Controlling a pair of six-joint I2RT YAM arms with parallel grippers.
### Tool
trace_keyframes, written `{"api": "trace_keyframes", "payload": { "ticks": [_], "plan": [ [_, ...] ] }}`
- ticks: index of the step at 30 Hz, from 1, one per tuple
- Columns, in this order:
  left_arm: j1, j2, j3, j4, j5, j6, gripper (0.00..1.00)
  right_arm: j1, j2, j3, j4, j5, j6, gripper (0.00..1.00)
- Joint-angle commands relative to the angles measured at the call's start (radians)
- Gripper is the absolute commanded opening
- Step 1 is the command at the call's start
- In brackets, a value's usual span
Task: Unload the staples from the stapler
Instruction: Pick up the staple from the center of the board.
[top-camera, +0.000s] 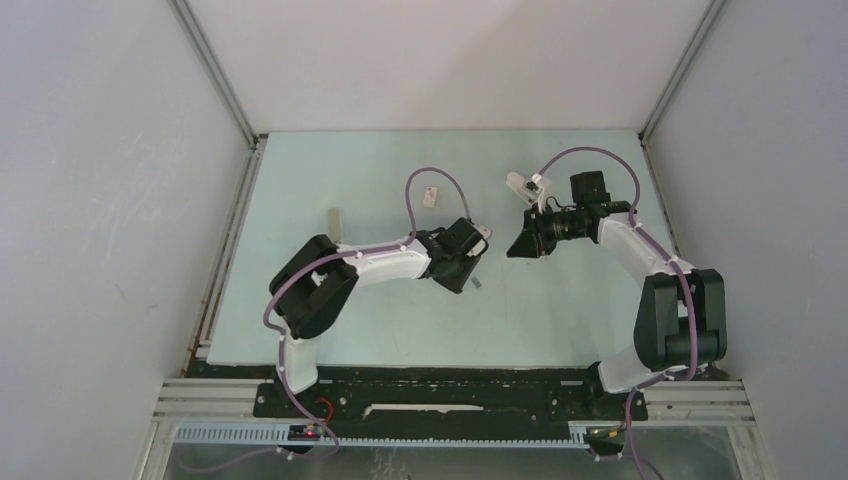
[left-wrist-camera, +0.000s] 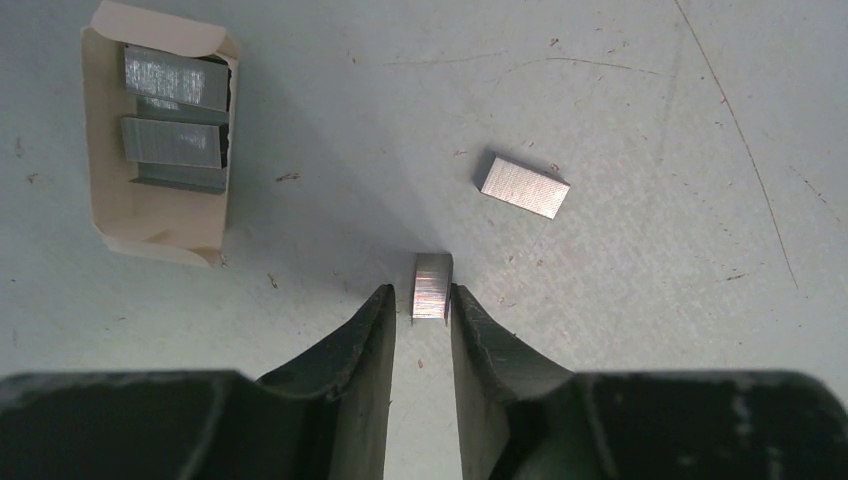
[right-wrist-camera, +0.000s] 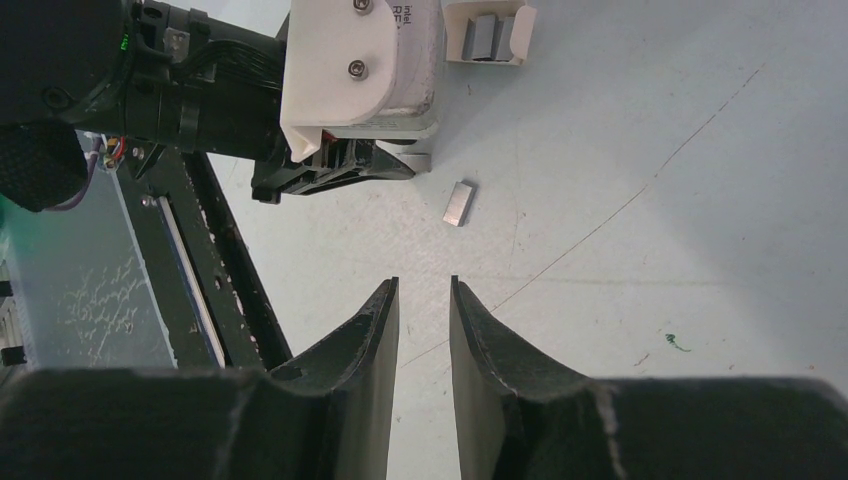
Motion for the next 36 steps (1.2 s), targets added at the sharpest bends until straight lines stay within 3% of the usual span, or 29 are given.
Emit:
{"api": "trace_keyframes", "payload": {
  "ticks": [1, 11, 21, 36],
  "plan": [
    [-0.009, -0.03, -0.001, -0.039, 0.004, -0.001, 0.31, -0.005, -0.001, 0.005, 0.007, -0.025, -0.018, 0.33],
    [-0.01, -0.03, -0.005, -0.04, 0.024, -0.002, 0.27, -0.005, 0.001, 0.005, 0.006, -0.026, -0.018, 0.33],
    [-0.006, -0.064, -0.022, -0.016, 0.029, -0.016, 0.11, -0.004, -0.002, 0.006, 0.004, -0.029, -0.019, 0.33],
    [0.058, -0.198, -0.158, 0.164, 0.145, -0.087, 0.09, -0.005, -0.007, 0.005, 0.002, -0.041, -0.024, 0.33]
  ]
}}
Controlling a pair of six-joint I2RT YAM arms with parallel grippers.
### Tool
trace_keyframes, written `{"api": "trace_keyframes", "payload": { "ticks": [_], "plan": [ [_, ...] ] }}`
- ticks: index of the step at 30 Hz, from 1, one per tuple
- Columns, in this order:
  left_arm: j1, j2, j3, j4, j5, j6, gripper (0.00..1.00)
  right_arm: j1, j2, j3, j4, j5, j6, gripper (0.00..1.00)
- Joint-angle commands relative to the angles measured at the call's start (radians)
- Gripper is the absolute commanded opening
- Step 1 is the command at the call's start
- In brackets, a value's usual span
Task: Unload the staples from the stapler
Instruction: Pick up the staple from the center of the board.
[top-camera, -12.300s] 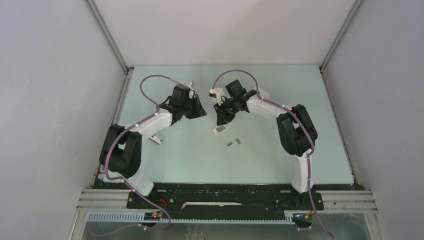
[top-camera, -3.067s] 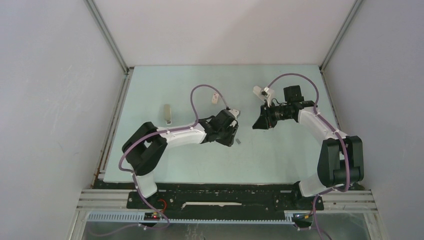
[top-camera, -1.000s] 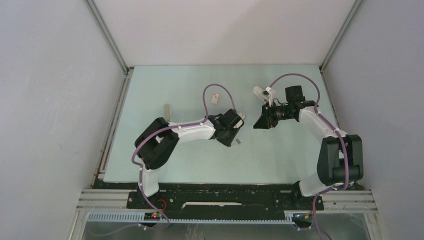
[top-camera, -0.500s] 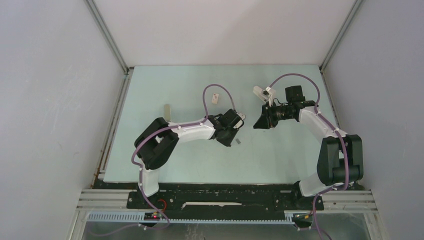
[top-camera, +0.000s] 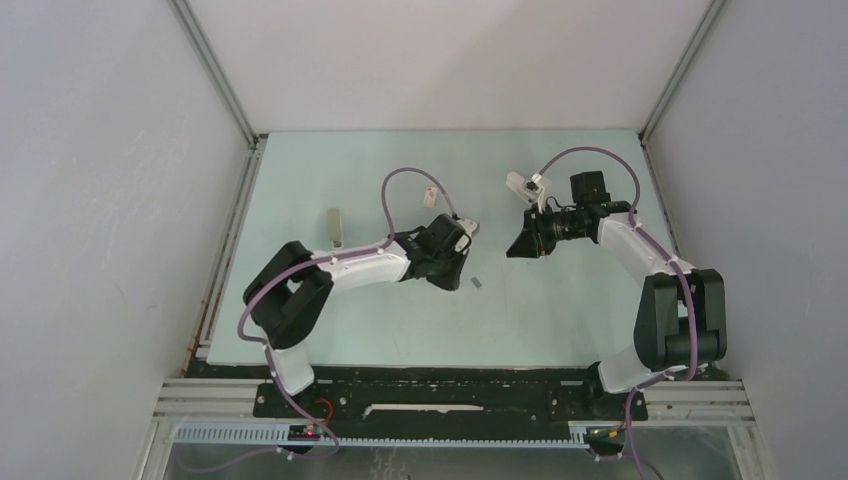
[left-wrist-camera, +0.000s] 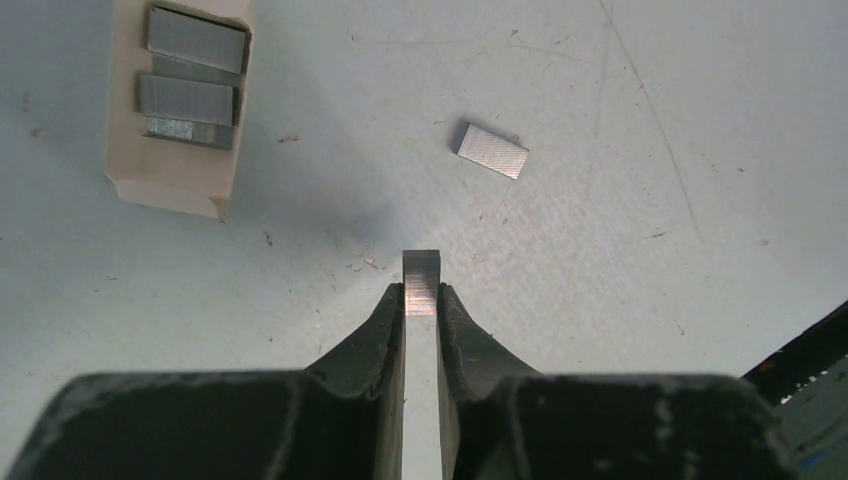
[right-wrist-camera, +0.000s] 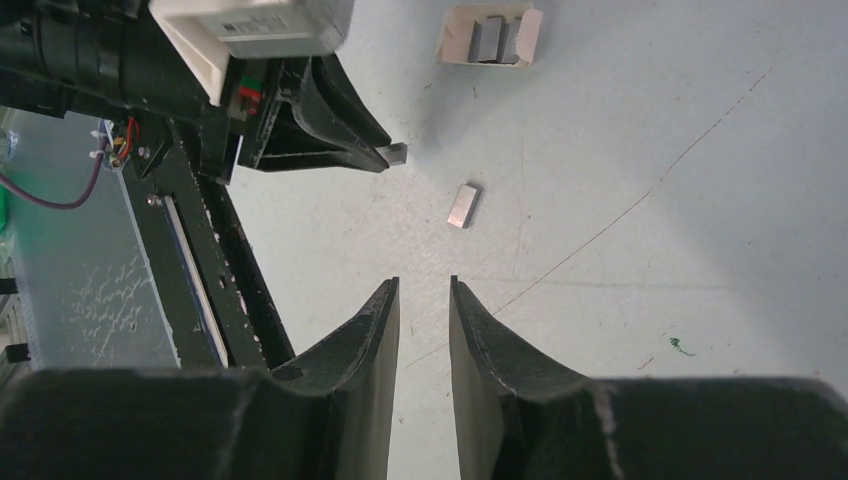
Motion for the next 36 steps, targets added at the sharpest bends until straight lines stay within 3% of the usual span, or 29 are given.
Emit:
{"api": "trace_keyframes", "payload": {
  "ticks": [1, 36],
  "plan": [
    [0.016, -0.073, -0.04, 0.086, 0.044, -0.03, 0.09, -0.005, -0.007, 0.006, 0.003, -0.029, -0.023, 0.33],
    [0.073, -0.178, -0.168, 0.275, 0.159, -0.11, 0.09, -0.005, -0.012, 0.006, -0.002, -0.053, -0.028, 0.34]
  ]
}}
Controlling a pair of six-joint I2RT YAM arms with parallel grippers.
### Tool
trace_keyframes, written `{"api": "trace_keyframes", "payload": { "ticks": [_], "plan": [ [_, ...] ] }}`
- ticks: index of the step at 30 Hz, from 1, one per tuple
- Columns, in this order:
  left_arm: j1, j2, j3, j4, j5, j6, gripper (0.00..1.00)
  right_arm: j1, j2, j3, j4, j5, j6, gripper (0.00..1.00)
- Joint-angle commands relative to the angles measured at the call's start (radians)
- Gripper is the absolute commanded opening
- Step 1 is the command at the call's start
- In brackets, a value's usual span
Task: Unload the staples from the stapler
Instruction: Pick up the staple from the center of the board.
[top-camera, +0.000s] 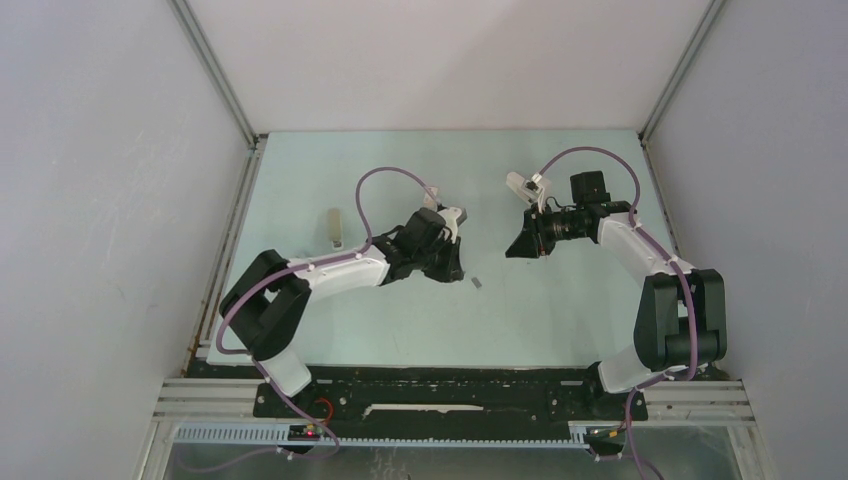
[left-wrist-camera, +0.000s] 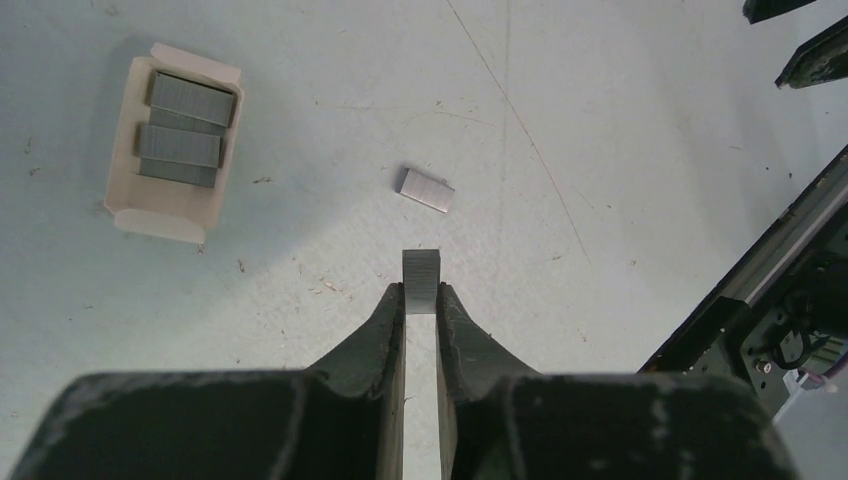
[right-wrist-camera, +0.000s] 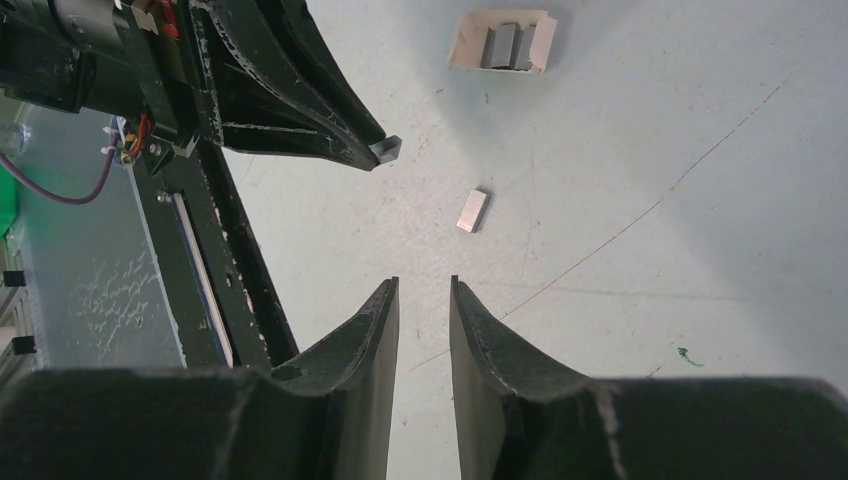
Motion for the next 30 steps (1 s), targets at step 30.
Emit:
{"api": "trace_keyframes", "payload": {
  "ticks": [30],
  "plan": [
    [0.124, -0.157, -0.233, 0.424, 0.216, -0.197, 0.09, 0.037, -0.023, 0.039, 0.177, -0.159, 0.189, 0.37]
  ]
}}
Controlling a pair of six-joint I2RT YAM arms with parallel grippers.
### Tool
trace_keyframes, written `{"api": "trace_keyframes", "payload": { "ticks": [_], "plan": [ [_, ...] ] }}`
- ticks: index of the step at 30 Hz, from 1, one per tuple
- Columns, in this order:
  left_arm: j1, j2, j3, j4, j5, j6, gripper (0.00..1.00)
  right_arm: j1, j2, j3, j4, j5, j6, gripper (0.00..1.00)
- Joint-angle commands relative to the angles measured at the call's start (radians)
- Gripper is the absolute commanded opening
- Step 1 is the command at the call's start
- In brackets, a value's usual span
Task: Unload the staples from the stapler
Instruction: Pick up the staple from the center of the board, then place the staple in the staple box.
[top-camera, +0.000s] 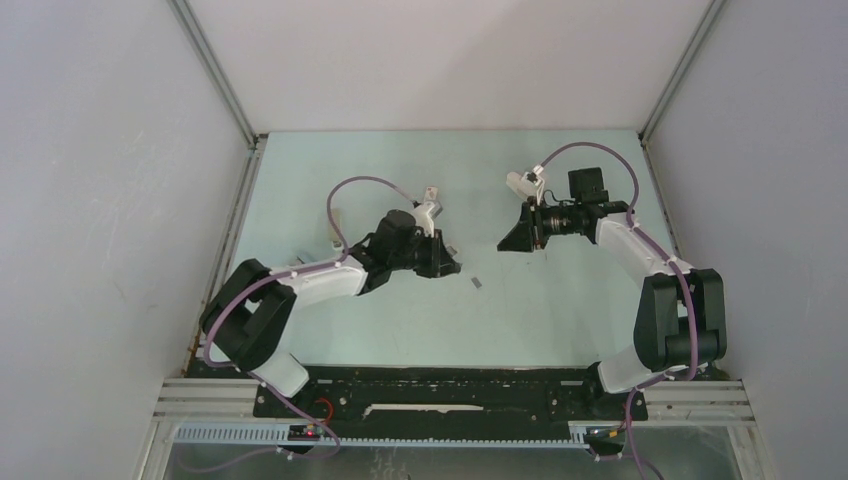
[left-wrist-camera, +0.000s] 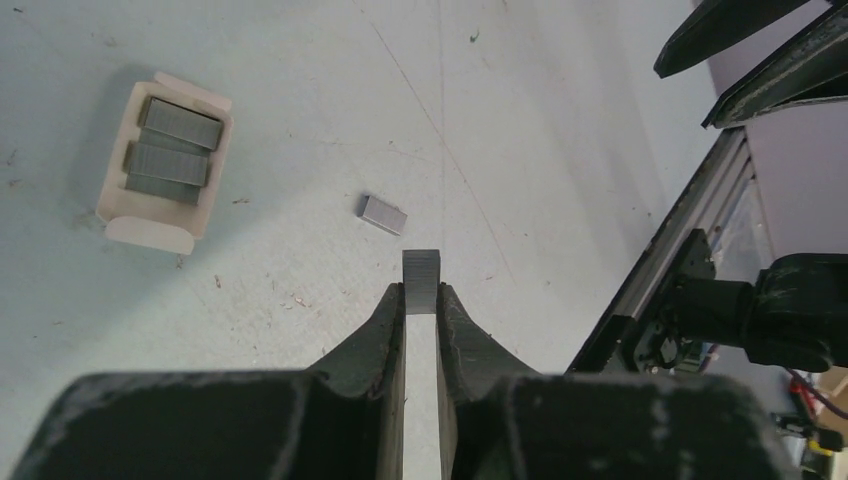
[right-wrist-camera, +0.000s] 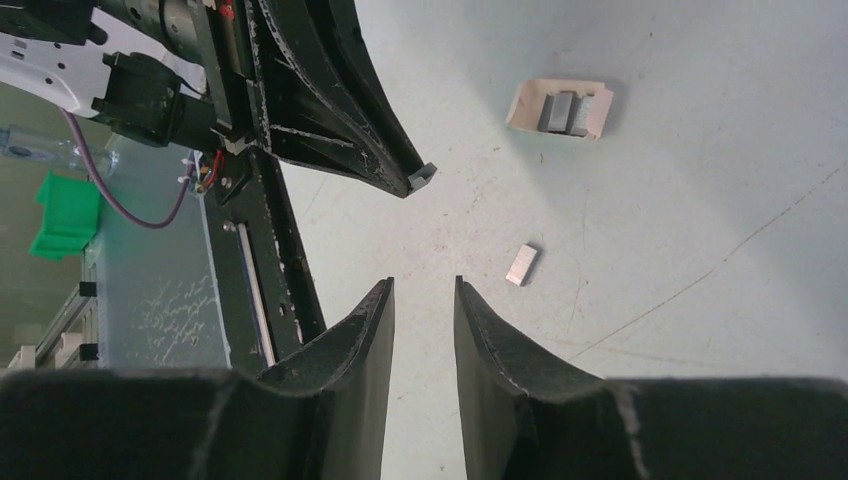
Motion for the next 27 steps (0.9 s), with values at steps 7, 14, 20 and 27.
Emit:
{"api": "trace_keyframes", "payload": {
  "ticks": [7, 14, 20, 27],
  "plan": [
    [0.053, -0.114, -0.075, 0.153, 0.059, -0.082, 0.09, 0.018, -0.006, 0.094, 0.124, -0.08, 0.14, 0.37],
    [0.073, -0.158, -0.099, 0.196, 0.066, -0.11, 0.09, 0.017, 0.005, 0.124, 0.152, -0.099, 0.19, 0.38],
    [0.081, -0.182, -0.101, 0.221, 0.071, -0.131, 0.09, 0.002, 0.002, 0.143, 0.162, -0.133, 0.239, 0.38],
    [0.087, -0.212, -0.107, 0.251, 0.079, -0.158, 0.09, 0.001, 0.006, 0.144, 0.22, -0.172, 0.325, 0.38]
  ]
}}
